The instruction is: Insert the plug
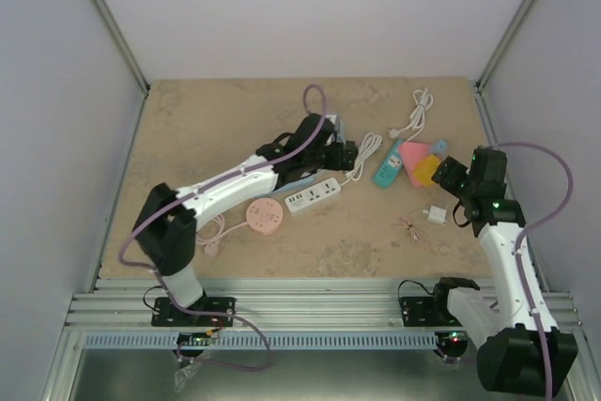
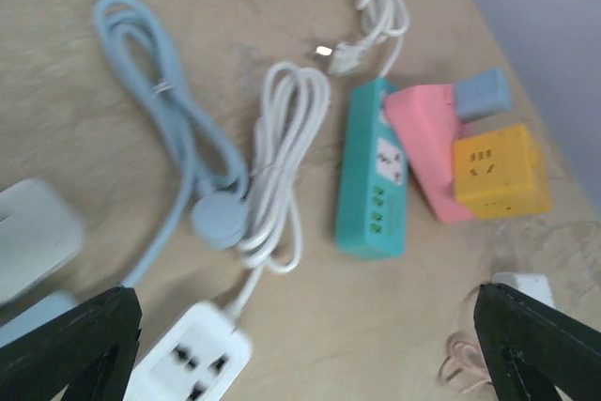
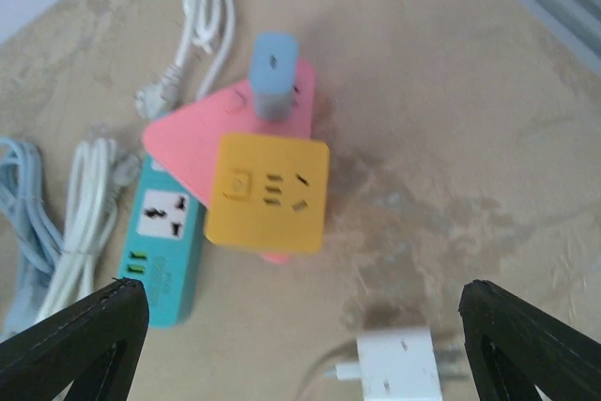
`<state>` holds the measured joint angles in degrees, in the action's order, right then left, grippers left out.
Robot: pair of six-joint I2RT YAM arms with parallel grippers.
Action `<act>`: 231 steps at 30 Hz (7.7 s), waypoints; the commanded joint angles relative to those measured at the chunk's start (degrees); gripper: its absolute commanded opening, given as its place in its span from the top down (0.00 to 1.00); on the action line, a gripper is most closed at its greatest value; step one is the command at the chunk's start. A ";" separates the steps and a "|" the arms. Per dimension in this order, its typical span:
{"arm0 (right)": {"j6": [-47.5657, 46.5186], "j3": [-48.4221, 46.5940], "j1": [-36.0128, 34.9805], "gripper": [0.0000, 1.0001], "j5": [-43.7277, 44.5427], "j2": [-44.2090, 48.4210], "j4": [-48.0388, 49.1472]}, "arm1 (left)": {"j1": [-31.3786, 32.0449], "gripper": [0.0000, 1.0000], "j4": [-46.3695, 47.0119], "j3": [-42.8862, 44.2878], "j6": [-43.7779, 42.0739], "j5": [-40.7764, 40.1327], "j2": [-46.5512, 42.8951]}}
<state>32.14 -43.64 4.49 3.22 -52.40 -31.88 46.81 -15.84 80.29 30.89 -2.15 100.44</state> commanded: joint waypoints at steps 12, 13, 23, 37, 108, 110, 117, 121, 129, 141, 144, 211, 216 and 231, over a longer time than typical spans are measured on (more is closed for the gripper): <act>9.11 10.31 0.12 0.09 -0.33 -2.04 -2.61 | -3.95 0.01 1.23 -28.22 6.13 -8.86 -27.64; 9.41 10.45 0.08 0.09 -0.81 -2.93 -2.48 | -4.32 0.00 1.21 -29.27 6.64 -8.90 -28.64; 9.21 13.08 -0.96 0.11 -3.13 -8.22 1.16 | -5.15 0.01 1.75 -37.73 8.28 -8.86 -36.37; 7.68 11.68 -3.35 0.32 4.16 -17.47 3.36 | -5.15 0.01 3.35 -39.56 6.04 -8.73 -39.37; 34.45 -16.31 -42.86 0.58 -17.64 -25.20 28.86 | -5.15 0.12 51.05 -49.34 32.17 14.64 -46.53; 37.44 -15.22 -43.18 0.58 -19.63 -24.80 30.14 | -5.15 0.16 52.18 -50.60 30.82 12.86 -45.84; 38.56 -15.38 -43.55 0.57 -19.85 -22.63 29.33 | -5.15 0.20 60.32 -53.45 36.77 16.73 -40.89; 39.23 -15.42 -43.60 0.56 -24.40 -22.50 30.39 | -5.15 0.23 65.46 -54.96 37.63 15.45 -40.08; 37.33 -14.95 -44.31 0.56 -26.29 -21.28 31.53 | -5.15 0.31 61.34 -53.99 34.04 7.81 -40.49; 34.93 -11.51 -46.85 0.56 -26.75 -21.77 35.78 | -5.15 0.51 65.64 -54.72 36.15 0.45 -41.43; 34.99 -11.20 -46.94 0.55 -25.91 -22.23 36.01 | -5.15 0.63 67.34 -55.56 36.34 0.73 -41.49; 30.34 -1.32 -44.95 0.78 -34.46 -8.31 57.91 | -7.60 0.08 42.54 -40.70 25.80 31.10 -42.54; 31.05 -0.66 -44.43 0.78 -37.20 -7.84 58.94 | -7.61 0.25 43.34 -40.48 26.76 29.56 -43.28; 34.96 3.68 -41.96 0.75 -42.93 -6.91 63.91 | -7.61 0.72 49.84 -41.88 26.67 33.69 -41.12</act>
<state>67.51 -40.27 -37.91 -37.63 -60.47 30.15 39.40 30.41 38.89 58.72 27.29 58.43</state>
